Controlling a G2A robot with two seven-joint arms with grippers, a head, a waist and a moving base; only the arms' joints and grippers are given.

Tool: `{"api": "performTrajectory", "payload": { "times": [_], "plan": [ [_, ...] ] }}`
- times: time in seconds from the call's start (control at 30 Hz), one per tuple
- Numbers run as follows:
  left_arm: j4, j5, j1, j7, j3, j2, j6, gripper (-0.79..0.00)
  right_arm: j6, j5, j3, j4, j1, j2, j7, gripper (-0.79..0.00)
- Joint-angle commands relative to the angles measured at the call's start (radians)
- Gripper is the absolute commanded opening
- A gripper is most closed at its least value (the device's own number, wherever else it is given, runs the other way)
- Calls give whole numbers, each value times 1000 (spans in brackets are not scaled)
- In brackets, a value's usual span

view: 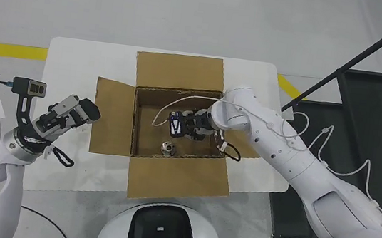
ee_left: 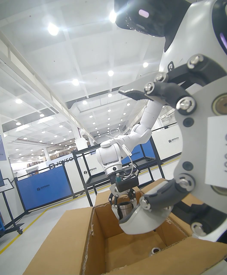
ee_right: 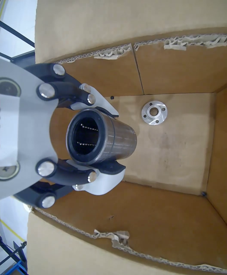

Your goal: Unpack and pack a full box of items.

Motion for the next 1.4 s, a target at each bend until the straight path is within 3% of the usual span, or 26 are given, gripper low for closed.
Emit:
{"api": "performTrajectory", "payload": {
  "times": [0.0,0.83,0.97,1.17,1.37],
  "plan": [
    [0,0,0,0,0,0,0,0,0,0,0,0,0,0,0,-785],
    [0,0,0,0,0,0,0,0,0,0,0,0,0,0,0,-785],
    [0,0,0,0,0,0,0,0,20,37,37,-2,-10,7,-56,-785],
    [0,0,0,0,0,0,0,0,9,117,112,-88,-3,52,12,-785],
    [0,0,0,0,0,0,0,0,72,242,156,-254,-51,165,76,-785]
  ]
}}
